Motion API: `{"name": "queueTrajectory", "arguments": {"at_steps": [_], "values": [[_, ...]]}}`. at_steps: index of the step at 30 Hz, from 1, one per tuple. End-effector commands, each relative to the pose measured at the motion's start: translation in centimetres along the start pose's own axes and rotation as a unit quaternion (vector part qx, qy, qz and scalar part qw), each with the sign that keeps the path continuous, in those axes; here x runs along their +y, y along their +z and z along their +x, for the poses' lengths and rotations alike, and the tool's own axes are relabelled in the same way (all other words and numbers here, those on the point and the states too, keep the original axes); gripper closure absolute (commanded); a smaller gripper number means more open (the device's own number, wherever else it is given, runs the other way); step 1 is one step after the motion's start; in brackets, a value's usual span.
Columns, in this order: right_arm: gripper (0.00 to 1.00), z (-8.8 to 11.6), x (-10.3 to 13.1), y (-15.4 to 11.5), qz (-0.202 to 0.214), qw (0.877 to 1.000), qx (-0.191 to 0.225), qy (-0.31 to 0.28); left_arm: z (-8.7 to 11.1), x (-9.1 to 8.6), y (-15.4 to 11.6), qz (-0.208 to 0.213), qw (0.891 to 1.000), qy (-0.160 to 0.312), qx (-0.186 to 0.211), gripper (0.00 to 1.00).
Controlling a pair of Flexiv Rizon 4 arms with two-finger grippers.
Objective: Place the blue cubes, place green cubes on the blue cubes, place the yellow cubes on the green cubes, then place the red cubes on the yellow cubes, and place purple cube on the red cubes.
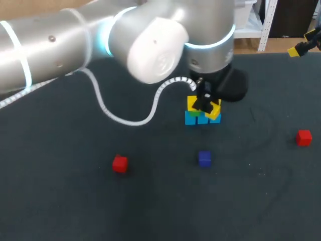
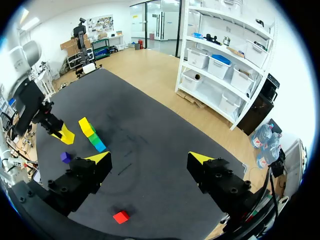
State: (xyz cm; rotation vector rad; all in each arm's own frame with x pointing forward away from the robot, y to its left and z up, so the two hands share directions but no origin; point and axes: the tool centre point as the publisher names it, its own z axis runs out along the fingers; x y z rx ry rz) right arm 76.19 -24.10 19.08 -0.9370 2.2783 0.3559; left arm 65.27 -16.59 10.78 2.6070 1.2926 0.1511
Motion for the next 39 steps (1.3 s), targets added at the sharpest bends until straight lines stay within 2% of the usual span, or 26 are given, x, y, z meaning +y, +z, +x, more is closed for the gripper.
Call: {"name": "queueTrajectory", "arguments": {"at_steps": [1,7,18,21,23,24,25,26,32,37,39], "values": [[0.00,0.0,0.0,0.0,-0.001,1.000,-0.001,0.000,-1.3,2.2,-0.7,0.013,1.000,0.013,0.017,1.00],[0.00,0.0,0.0,0.0,-0.001,1.000,-0.001,0.000,-3.4,4.5,0.8,0.019,0.999,0.034,-0.010,1.00],[0.00,0.0,0.0,0.0,-0.001,1.000,-0.001,0.000,-6.8,5.7,3.0,0.025,0.995,0.092,-0.038,1.00],[0.00,0.0,0.0,0.0,-0.001,1.000,-0.001,0.000,-7.3,5.8,3.0,0.020,0.993,0.106,-0.043,0.80],[0.00,0.0,0.0,0.0,-0.001,1.000,-0.001,0.000,-7.5,5.9,3.0,0.014,0.993,0.110,-0.051,0.58],[0.00,0.0,0.0,0.0,-0.001,1.000,-0.001,0.000,-7.5,6.0,3.0,0.010,0.992,0.112,-0.052,0.51],[0.00,0.0,0.0,0.0,-0.001,1.000,-0.001,0.000,-7.6,6.1,3.0,0.007,0.992,0.113,-0.052,0.08],[0.00,0.0,0.0,0.0,-0.001,1.000,-0.001,0.000,-7.6,6.3,3.0,0.002,0.992,0.110,-0.054,0.00],[0.00,0.0,0.0,0.0,-0.001,1.000,-0.001,0.000,-7.6,6.8,1.5,-0.037,0.992,0.095,-0.072,0.00],[0.00,0.0,0.0,0.0,-0.001,1.000,-0.001,0.000,-4.6,6.5,-1.8,-0.090,0.993,0.034,-0.063,0.00],[0.00,0.0,0.0,0.0,-0.001,1.000,-0.001,0.000,-2.9,5.8,-3.4,-0.114,0.993,0.001,-0.028,0.00]]}}
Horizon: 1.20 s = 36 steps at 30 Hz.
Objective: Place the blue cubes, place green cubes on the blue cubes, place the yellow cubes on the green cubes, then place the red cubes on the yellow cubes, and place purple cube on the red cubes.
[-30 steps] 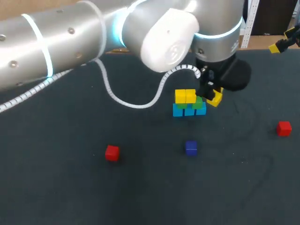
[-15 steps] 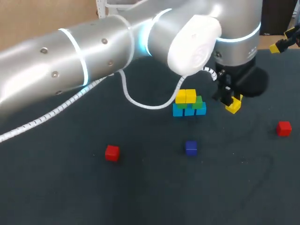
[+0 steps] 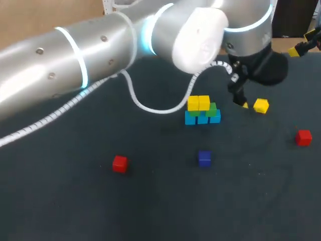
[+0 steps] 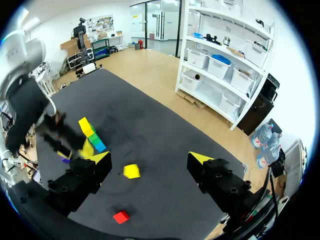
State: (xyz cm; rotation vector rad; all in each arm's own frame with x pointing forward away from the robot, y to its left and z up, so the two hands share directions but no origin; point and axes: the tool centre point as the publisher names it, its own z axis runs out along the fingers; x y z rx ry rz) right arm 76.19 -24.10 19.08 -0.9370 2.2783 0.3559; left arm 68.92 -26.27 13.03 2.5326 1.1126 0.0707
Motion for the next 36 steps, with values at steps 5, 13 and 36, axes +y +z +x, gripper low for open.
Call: {"name": "queueTrajectory", "arguments": {"at_steps": [5,13,36], "values": [[0.00,0.0,0.0,0.0,-0.001,1.000,-0.001,0.000,6.7,-6.1,-8.2,-0.080,0.983,-0.138,0.094,0.00],[0.00,0.0,0.0,0.0,-0.001,1.000,-0.001,0.000,14.9,-12.4,-13.9,-0.114,0.926,-0.317,0.167,0.00],[0.00,0.0,0.0,0.0,-0.001,1.000,-0.001,0.000,29.1,-18.3,-14.1,-0.282,0.760,-0.564,0.158,0.00]]}}
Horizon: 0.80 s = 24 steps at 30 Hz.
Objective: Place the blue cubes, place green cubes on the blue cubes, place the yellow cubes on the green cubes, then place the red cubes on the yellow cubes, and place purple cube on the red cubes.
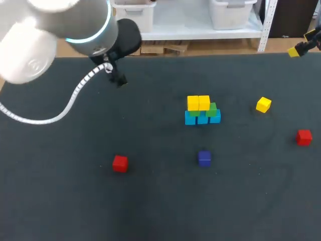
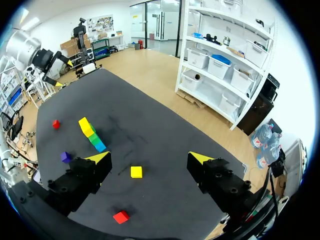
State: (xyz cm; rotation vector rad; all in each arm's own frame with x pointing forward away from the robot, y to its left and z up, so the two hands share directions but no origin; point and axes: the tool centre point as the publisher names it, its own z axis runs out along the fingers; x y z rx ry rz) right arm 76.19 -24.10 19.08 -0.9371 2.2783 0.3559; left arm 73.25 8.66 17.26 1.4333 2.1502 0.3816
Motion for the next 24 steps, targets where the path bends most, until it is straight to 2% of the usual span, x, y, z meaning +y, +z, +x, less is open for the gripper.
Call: {"name": "queueTrajectory", "arguments": {"at_steps": [1,6,10,16,21,24], "values": [[0.00,0.0,0.0,0.0,-0.001,1.000,-0.001,0.000,1.9,0.9,0.6,-0.091,0.987,-0.132,-0.031,0.00],[0.00,0.0,0.0,0.0,-0.001,1.000,-0.001,0.000,1.3,2.9,1.3,-0.079,0.984,-0.154,-0.051,0.00],[0.00,0.0,0.0,0.0,-0.001,1.000,-0.001,0.000,-0.5,3.6,1.6,-0.068,0.987,-0.128,-0.071,0.00],[0.00,0.0,0.0,0.0,-0.001,1.000,-0.001,0.000,-2.2,4.7,1.8,-0.059,0.987,-0.115,-0.096,0.00],[0.00,0.0,0.0,0.0,-0.001,1.000,-0.001,0.000,-2.0,6.8,1.3,-0.069,0.984,-0.127,-0.108,0.00],[0.00,0.0,0.0,0.0,-0.001,1.000,-0.001,0.000,-2.3,7.4,1.2,-0.073,0.983,-0.125,-0.115,0.00]]}}
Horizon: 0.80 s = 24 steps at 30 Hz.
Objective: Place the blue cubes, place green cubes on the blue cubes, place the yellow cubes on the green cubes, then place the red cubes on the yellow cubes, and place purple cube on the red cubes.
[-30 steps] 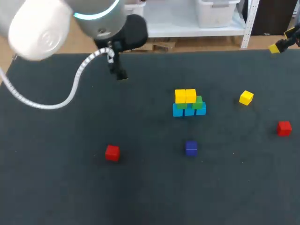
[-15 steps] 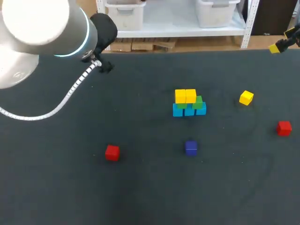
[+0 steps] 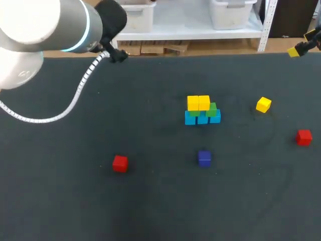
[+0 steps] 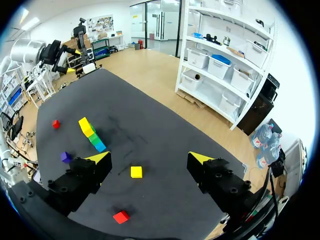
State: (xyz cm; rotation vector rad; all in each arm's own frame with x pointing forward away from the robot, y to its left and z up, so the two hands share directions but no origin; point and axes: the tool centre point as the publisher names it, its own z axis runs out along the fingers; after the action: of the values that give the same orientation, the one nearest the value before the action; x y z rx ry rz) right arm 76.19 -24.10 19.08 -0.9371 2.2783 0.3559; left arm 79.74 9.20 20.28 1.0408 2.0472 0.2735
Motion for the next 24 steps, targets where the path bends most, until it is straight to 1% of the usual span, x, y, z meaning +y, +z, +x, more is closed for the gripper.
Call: {"name": "queueTrajectory", "arguments": {"at_steps": [1,5,9,24], "values": [[0.00,0.03,-0.04,0.03,-0.001,1.000,-0.001,0.000,-0.30,0.60,0.26,0.005,1.000,0.006,-0.006,0.00],[0.00,0.03,-0.04,0.03,-0.001,1.000,-0.001,0.000,-0.25,0.40,0.77,0.010,1.000,0.015,-0.004,0.00],[0.00,0.03,-0.04,0.03,-0.001,1.000,-0.001,0.000,0.42,0.28,1.15,0.015,1.000,0.019,0.007,0.00],[0.00,0.03,-0.04,0.03,-0.001,1.000,-0.001,0.000,0.42,0.28,1.15,0.015,1.000,0.019,0.007,0.00]]}}
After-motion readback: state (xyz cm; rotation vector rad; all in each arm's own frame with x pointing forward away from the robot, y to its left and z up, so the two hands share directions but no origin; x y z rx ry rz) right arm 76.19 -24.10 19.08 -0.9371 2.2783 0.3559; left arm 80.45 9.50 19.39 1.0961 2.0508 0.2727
